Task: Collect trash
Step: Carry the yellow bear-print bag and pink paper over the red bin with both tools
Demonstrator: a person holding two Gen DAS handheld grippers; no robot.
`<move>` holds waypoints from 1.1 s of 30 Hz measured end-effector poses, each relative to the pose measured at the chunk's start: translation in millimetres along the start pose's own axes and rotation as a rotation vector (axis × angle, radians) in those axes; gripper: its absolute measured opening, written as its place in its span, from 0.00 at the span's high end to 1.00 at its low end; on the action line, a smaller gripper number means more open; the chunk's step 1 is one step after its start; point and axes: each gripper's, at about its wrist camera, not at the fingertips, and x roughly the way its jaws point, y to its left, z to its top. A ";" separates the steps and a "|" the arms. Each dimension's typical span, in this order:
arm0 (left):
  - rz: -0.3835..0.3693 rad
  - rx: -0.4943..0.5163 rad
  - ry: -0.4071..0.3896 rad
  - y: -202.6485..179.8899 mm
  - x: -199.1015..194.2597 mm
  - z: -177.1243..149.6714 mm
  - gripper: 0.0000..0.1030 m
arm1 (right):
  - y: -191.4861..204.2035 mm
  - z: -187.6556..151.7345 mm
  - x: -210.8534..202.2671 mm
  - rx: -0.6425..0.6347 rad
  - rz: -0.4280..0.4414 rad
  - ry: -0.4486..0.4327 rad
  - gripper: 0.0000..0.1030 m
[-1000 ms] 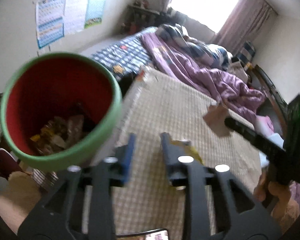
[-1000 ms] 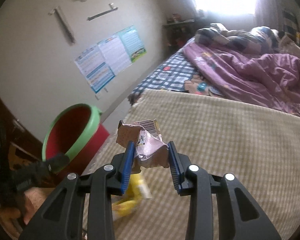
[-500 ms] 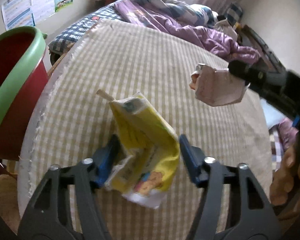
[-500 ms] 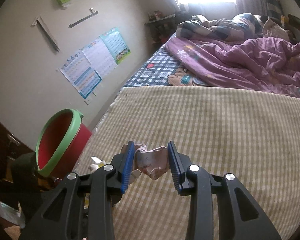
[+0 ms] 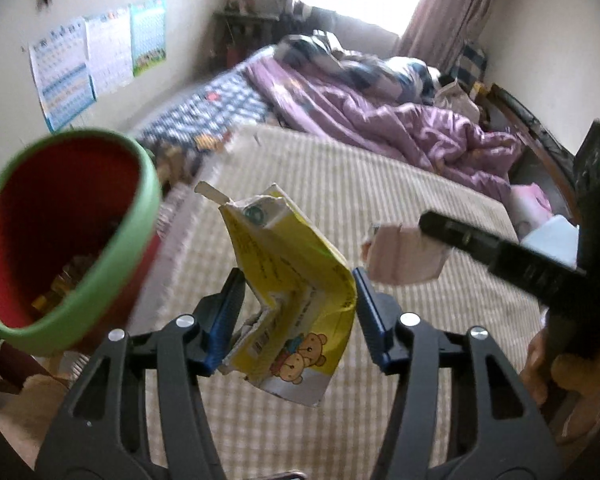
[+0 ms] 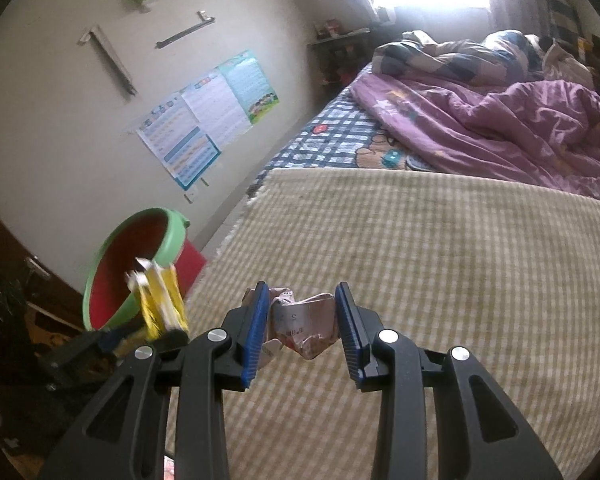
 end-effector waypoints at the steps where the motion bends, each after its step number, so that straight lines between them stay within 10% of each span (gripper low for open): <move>1: 0.006 -0.002 -0.012 1.5 -3.5 2.1 0.49 | 3.1 0.6 0.6 -0.006 0.005 0.001 0.67; 33: 0.250 -0.237 -0.132 123.6 -51.5 9.8 0.49 | 114.4 30.6 30.3 -0.224 0.173 -0.003 0.67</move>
